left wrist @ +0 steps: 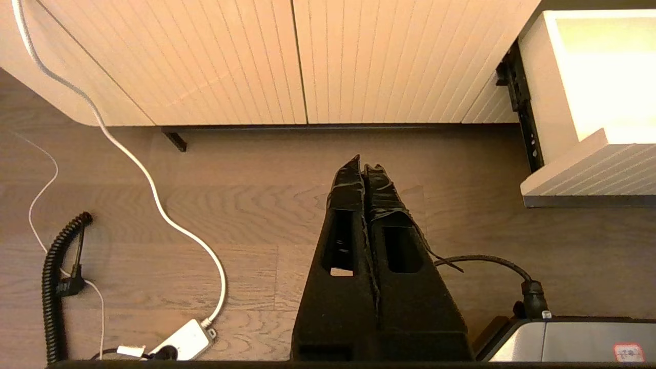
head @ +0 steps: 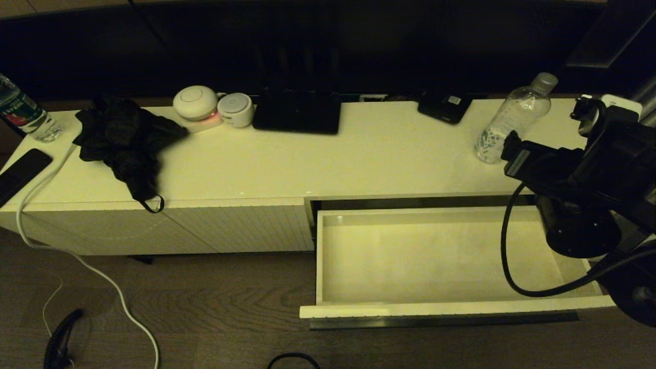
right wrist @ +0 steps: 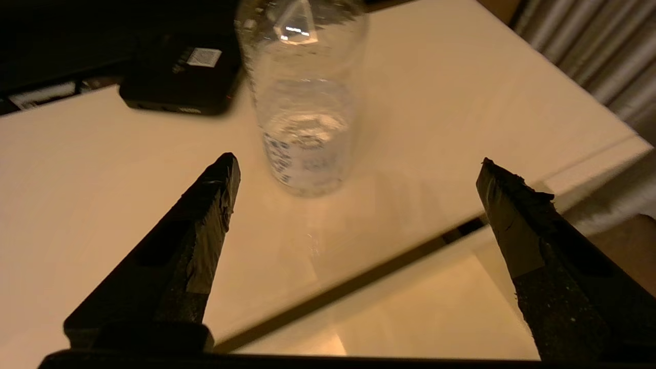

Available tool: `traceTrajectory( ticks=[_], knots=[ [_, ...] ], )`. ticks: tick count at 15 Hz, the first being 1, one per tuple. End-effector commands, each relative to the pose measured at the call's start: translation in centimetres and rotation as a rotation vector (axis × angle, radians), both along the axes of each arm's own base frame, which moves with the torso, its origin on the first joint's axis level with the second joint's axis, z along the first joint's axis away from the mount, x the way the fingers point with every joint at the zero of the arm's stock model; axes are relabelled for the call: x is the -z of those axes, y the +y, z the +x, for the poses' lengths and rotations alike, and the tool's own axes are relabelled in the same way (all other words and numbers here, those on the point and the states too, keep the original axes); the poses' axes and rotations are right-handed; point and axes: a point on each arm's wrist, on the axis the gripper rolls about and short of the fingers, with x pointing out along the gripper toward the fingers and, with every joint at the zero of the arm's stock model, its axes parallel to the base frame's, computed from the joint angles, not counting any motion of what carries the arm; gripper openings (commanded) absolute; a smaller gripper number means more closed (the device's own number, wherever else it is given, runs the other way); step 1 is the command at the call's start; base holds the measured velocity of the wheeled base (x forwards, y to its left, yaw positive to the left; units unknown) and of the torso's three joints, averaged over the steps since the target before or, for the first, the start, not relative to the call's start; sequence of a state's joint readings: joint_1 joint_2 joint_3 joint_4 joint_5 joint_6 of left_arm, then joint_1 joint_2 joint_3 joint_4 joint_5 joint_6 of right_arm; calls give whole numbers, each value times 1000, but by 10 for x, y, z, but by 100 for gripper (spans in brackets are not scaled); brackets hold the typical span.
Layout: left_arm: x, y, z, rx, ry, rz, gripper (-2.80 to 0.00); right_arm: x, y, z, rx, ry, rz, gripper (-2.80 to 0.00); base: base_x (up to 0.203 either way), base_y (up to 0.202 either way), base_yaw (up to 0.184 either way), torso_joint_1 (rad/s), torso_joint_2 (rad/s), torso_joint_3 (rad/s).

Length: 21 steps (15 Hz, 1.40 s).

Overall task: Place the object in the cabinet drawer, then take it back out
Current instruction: Put the mineral water in the drawer

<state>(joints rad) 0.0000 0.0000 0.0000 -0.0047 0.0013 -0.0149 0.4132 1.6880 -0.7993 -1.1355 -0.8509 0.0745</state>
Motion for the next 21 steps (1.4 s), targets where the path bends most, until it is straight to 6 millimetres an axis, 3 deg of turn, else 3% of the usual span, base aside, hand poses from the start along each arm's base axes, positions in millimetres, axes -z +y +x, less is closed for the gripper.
traceTrajectory(
  ticks=[1,7,14,21],
  knots=[
    [0,0,0,0,0,0,-280,12,2,18,21,16,-13,0,0,0,0,0,0,0],
    [0,0,0,0,0,0,-280,7,-10,37,80,-39,-54,0,0,0,0,0,0,0],
    [0,0,0,1,0,0,-280,4,-1,72,94,-77,-107,0,0,0,0,0,0,0],
    [0,0,0,0,0,0,-280,3,-23,105,180,-106,-128,0,0,0,0,0,0,0]
  ],
)
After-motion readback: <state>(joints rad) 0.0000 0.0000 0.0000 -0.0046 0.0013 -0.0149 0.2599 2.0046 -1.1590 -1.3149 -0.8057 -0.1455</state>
